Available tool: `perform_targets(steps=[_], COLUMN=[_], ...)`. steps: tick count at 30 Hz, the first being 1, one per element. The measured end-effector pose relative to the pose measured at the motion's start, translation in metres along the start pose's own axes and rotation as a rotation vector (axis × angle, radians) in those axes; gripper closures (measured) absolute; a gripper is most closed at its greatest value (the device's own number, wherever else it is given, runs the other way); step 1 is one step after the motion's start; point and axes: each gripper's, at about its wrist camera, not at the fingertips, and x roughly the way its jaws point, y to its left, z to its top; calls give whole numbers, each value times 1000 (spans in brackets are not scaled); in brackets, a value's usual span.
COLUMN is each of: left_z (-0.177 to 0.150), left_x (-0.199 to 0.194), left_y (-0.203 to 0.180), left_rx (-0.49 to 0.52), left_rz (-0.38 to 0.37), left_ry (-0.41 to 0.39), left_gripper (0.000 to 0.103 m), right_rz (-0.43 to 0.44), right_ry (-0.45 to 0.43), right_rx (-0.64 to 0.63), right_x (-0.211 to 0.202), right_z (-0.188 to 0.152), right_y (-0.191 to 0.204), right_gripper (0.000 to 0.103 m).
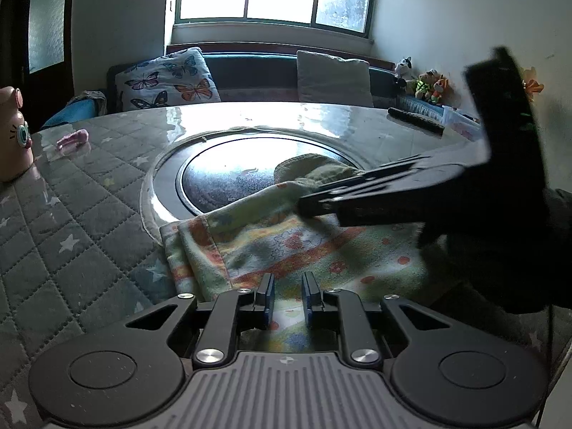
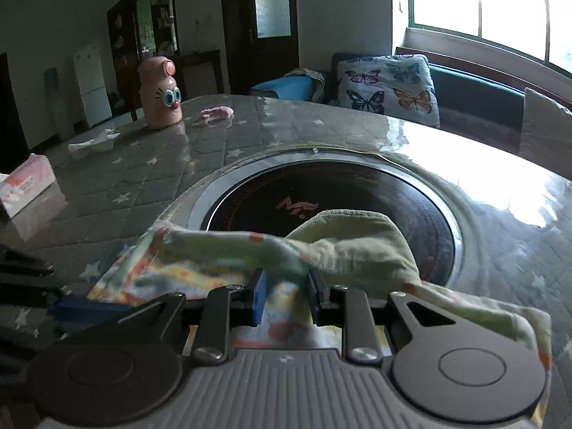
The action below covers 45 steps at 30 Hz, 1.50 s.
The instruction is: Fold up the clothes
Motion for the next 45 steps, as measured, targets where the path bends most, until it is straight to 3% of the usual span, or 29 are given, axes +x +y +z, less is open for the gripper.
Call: perform_targets(steps=[9, 18, 24, 29, 34, 40, 45], left_z=[-2, -5, -6, -6, -8, -7, -7], left_x=[-2, -6, -6, -6, -6, -6, -6], left_y=[2, 0, -1, -2, -3, -3, -3], left_rx=[-11, -3, 2, 6, 18, 27, 31], left_rz=[-5, 2, 10, 18, 26, 33, 36], left_ry=[-4, -9, -12, -14, -18, -18, -18], left_gripper=[84, 82, 82, 82, 81, 80, 80], right_rz=[-43, 7, 9, -25, -52, -59, -56], right_ry=[40, 17, 4, -27, -82, -106, -115], right_rx=[-17, 2, -39, -72, -64, 14, 44], right_x=[19, 3, -43, -67, -86, -94, -102], right_z=[18, 20, -12, -41, -68, -80, -83], right_y=[11, 9, 11, 20, 26, 18, 12], right_gripper=[80, 80, 77, 67, 66, 60, 47])
